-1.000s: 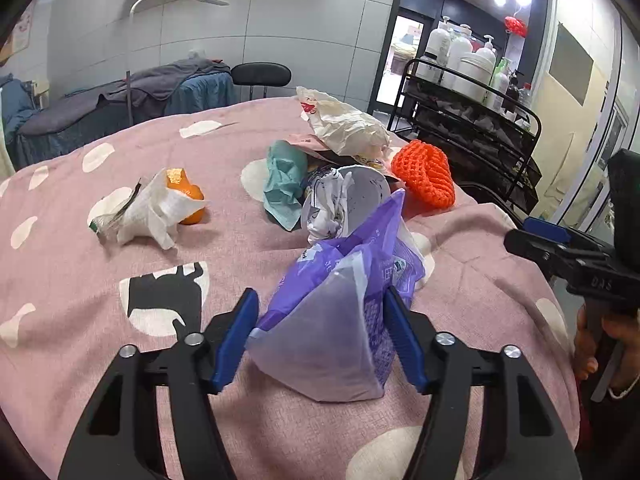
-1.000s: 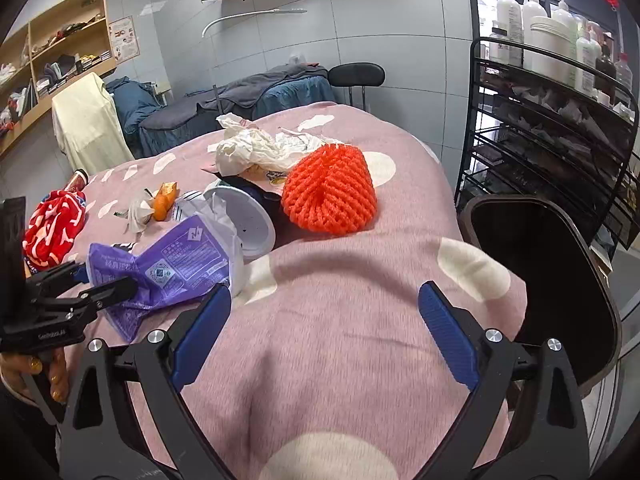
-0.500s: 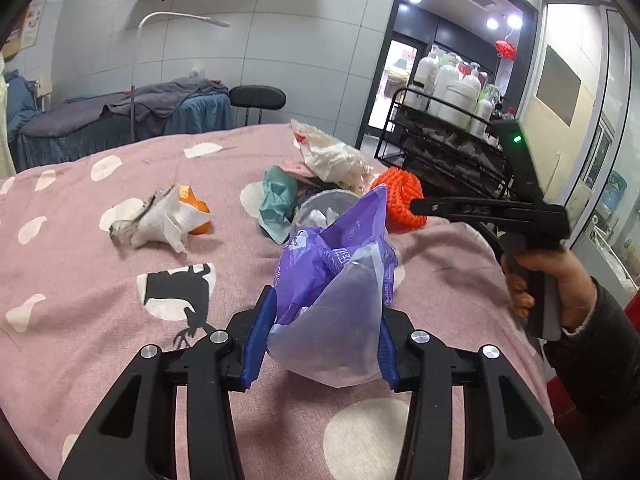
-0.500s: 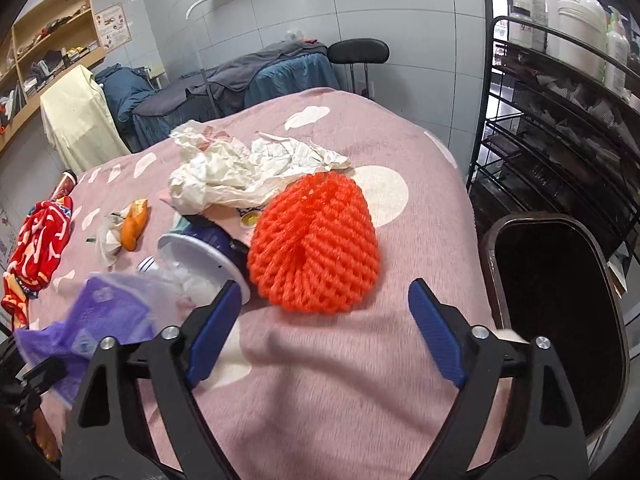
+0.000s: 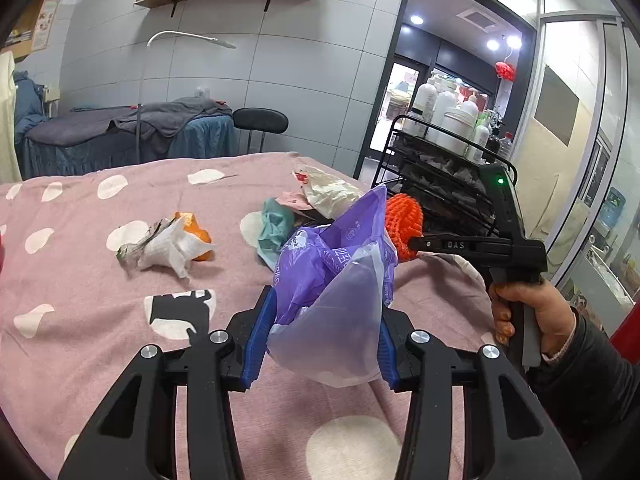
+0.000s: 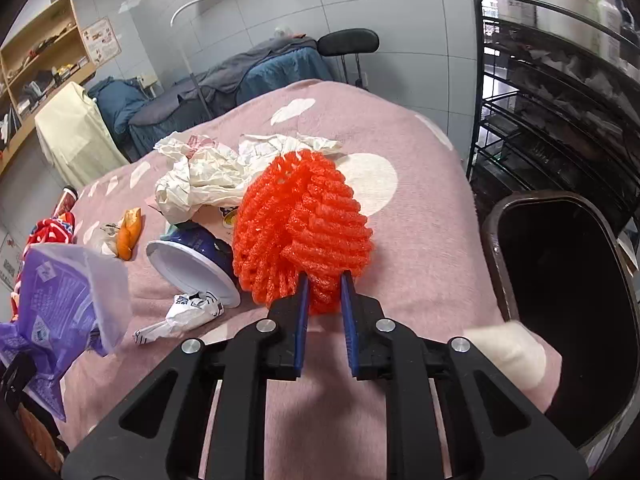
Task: Collect trash
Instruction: 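Grasp the purple plastic bag with the left tool while the right tool grasps the orange foam net, then carry the orange foam net over the brown bin and open the right tool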
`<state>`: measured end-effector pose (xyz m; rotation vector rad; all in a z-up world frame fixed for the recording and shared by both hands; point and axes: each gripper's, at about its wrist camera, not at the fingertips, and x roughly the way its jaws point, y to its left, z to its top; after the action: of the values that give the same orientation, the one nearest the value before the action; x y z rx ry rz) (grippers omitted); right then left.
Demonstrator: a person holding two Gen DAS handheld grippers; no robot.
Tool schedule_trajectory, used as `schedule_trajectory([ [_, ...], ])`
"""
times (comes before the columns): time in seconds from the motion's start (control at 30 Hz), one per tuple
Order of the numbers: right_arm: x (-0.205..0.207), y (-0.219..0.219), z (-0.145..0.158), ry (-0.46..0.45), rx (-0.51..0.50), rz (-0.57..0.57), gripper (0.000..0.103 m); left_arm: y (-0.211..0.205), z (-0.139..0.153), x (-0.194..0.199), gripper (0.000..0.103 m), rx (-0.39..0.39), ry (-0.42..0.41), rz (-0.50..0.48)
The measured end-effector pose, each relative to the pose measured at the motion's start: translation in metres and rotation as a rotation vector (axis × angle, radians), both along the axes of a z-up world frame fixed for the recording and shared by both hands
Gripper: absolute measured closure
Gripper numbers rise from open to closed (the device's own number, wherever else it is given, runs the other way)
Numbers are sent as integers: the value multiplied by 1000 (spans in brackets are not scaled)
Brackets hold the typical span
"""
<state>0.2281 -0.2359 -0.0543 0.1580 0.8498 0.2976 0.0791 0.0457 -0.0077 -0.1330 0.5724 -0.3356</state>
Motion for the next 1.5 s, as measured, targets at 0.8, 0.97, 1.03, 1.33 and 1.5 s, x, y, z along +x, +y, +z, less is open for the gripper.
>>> schedule_trajectory([
  [0.8, -94, -127, 27, -144, -8, -316, 89, -106, 17, 25, 58, 6, -74, -260],
  [0.97, -97, -161, 16, -112, -52, -398, 89, -131, 19, 31, 58, 24, -82, -319],
  [1.03, -96, -172, 7, -94, -63, -427, 89, -139, 20, 34, 58, 22, -78, -336],
  [1.33, -75, -216, -42, 45, -85, -508, 89, -160, 20, 40, 58, 29, -63, -382],
  [1.5, -60, -228, -72, 121, -93, -538, 89, -172, 20, 40, 58, 40, -60, -399],
])
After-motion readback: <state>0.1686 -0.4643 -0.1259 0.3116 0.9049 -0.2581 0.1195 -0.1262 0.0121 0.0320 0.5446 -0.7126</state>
